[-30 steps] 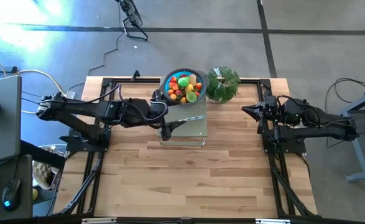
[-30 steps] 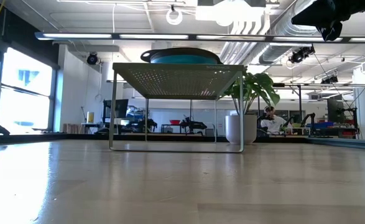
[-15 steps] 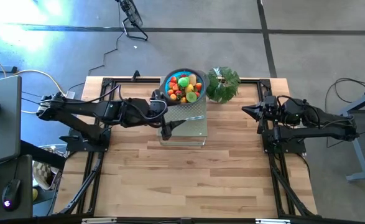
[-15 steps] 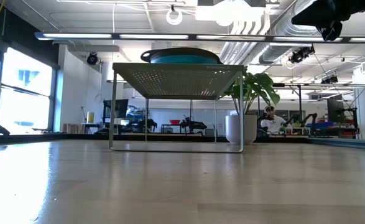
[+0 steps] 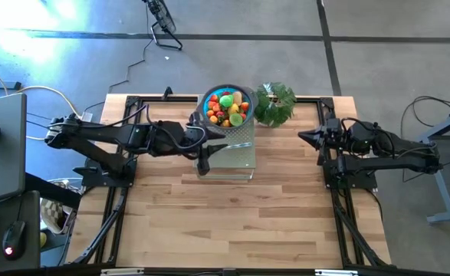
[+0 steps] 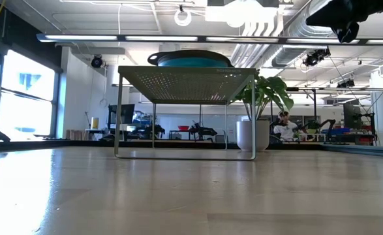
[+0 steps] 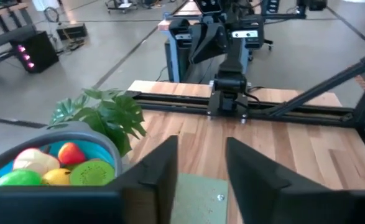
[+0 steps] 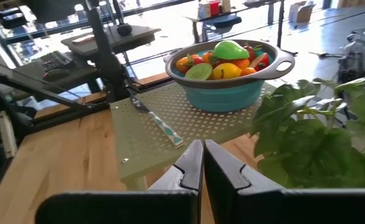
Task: Pick & Place Fruit
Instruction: Return to Home Position
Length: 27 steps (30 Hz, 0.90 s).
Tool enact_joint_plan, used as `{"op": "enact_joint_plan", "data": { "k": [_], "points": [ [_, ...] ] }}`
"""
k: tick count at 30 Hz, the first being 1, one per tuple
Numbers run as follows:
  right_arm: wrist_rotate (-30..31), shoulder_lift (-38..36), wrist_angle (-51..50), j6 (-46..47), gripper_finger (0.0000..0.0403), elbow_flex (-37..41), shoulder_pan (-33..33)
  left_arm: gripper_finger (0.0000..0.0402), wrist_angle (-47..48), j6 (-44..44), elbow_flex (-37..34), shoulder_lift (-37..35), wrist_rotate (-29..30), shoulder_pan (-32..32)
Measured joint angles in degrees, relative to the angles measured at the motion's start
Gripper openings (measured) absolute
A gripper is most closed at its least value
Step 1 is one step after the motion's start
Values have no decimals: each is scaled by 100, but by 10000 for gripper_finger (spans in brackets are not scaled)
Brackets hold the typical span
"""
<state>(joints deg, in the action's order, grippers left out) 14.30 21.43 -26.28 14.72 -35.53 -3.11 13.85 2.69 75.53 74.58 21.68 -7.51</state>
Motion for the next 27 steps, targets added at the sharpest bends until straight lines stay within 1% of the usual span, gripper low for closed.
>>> {"op": "enact_joint_plan", "data": {
  "k": [4, 6, 10, 13, 15, 17, 22, 27],
  "points": [
    [-225, 0, 0, 0, 6, 0, -2, 84, 0, -274, 0, -1, -231, 0],
    [-407, 0, 0, -1, 6, 0, -2, 62, 1, -371, 0, 1, -467, 0],
    [-1124, 0, 1, 1, 6, 0, -2, 23, -48, -479, 0, 1, -956, 0],
    [-1711, 0, 51, 69, 6, 0, -2, 4, -90, -513, 0, -1, -1241, 0],
    [-1880, 0, 94, 161, 6, 0, 0, 4, -88, -561, 0, -1, -1332, 0],
    [-1846, 0, 129, 185, 6, 0, -1, 6, -87, -567, 2, -1, -1342, 0],
    [-1464, 0, 127, 195, 6, 0, -1, 7, -76, -543, 2, -1, -1362, 0],
    [-1450, 0, 127, 197, 6, 0, 0, 8, -34, -546, 2, -1, -1362, 0]
  ]
}}
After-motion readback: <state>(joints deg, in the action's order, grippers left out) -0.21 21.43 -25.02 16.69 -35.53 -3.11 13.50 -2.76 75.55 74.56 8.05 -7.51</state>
